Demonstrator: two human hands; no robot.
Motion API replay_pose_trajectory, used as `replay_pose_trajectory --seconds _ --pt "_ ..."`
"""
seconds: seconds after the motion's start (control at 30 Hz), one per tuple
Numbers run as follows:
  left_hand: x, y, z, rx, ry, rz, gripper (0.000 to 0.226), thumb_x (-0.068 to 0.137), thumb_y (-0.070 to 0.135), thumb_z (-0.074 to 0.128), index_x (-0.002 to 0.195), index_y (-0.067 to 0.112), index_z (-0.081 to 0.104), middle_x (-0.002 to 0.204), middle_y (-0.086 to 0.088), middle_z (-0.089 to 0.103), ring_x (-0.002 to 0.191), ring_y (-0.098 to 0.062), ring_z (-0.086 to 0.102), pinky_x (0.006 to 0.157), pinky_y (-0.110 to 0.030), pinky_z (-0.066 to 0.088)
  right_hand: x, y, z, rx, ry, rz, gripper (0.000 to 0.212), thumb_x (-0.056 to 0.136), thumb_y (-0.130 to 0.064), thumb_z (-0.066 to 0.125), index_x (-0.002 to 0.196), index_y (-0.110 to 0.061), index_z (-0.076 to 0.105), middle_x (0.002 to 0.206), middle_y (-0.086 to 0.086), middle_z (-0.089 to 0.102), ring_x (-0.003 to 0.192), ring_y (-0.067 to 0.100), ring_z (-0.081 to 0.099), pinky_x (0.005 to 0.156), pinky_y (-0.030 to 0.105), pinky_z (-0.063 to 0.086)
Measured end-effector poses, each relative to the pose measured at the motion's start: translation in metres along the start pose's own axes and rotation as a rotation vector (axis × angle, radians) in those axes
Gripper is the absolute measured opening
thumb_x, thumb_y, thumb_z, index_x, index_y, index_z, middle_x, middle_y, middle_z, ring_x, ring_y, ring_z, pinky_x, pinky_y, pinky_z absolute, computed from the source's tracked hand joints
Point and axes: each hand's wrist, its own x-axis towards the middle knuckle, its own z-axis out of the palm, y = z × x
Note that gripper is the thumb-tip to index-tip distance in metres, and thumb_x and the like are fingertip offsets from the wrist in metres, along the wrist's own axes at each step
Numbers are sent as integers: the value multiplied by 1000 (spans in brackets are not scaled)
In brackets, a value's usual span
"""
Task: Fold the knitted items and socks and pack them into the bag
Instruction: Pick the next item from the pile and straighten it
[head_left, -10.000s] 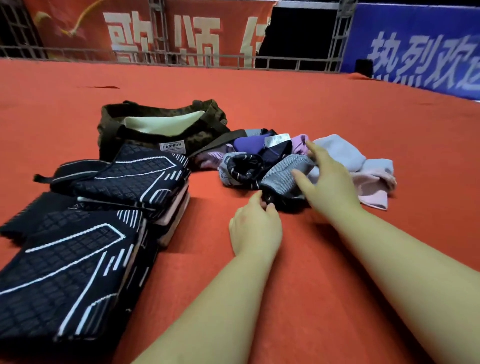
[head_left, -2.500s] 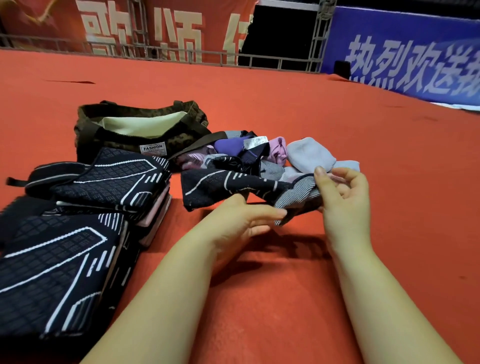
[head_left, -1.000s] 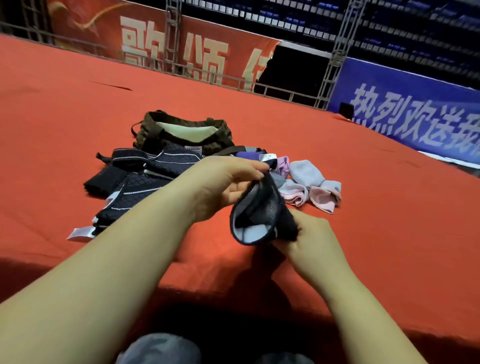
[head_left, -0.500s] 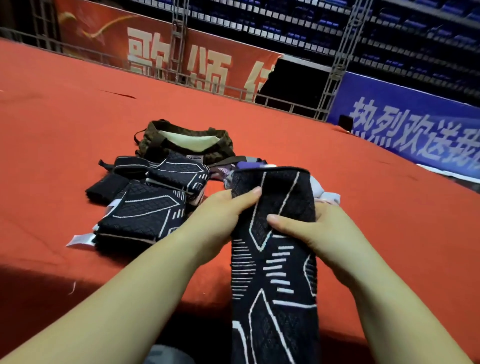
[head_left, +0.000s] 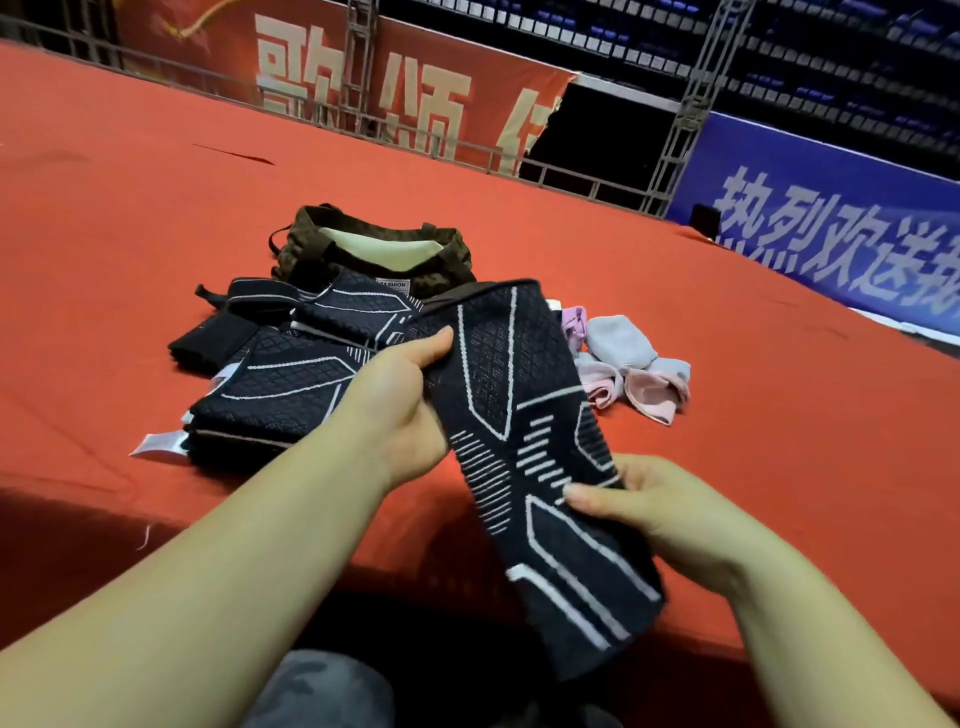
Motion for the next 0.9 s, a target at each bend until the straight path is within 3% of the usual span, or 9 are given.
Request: replay_pose_trajectory --seconds 0.13,0.27,0.37,0.43,0.5,0.57,0.67,0.77,0.9 --pt "12 -8 -12 144 93 104 17 90 2 52 97 5 67 82 -6 73 71 -15 70 67 -25 58 8 -18 -40 -232 65 177 46 57 -33 81 92 -5 71 98 19 71 81 26 66 75 33 54" --pt "17 -28 -34 604 215 151 31 81 -9 59 97 17 64 75 -2 71 65 -13 65 56 -22 56 21 -23 -64 -553 128 309 56 52 -42 83 88 -2 69 82 14 72 68 21 62 67 29 48" --pt "21 -45 -55 996 266 152 64 74 -5 68 131 18 49 87 -5 71 80 -22 67 77 -36 55 36 -13 -72 -799 175 316 38 65 -38 83 85 -8 71 79 4 73 66 14 62 68 26 49" --pt "20 -54 -62 1289 258 187 79 75 3 68 144 19 34 101 -2 69 96 -24 65 93 -39 48 47 -2 -72 -963 217 313 35 68 -36 82 89 -10 70 88 4 72 75 15 62 73 27 49" --pt "17 -62 -64 1600 261 284 81 79 7 60 149 21 22 130 -5 57 116 -24 56 103 -35 40 53 10 -66 -1125 298 275 31 73 -34 79 94 -15 66 101 4 69 89 19 61 80 29 46" --pt "15 -68 -61 1834 256 446 81 82 6 53 151 19 13 153 -7 29 138 -23 33 114 -32 24 55 22 -52 -1248 386 189 30 80 -34 71 106 -22 62 116 2 62 106 22 57 88 31 45" --pt "21 -78 -49 2017 96 557 70 91 15 46 151 19 10 159 -5 7 146 -19 10 117 -31 7 57 39 -19 -1150 404 4 41 86 -36 63 124 -24 55 128 2 54 119 23 50 100 34 39" --pt "35 -89 -46 2230 -132 410 55 100 32 33 151 21 13 160 0 5 147 -18 3 119 -36 2 57 59 7 -1044 286 -59 52 93 -40 51 140 -22 41 147 4 39 136 20 33 113 35 25" --pt "45 -88 -63 2296 -211 116 60 101 43 22 152 19 2 160 2 -4 147 -15 -3 118 -36 1 39 84 -6 -1089 279 108 63 95 -58 29 150 -36 10 160 -3 -1 146 13 -3 119 38 0"
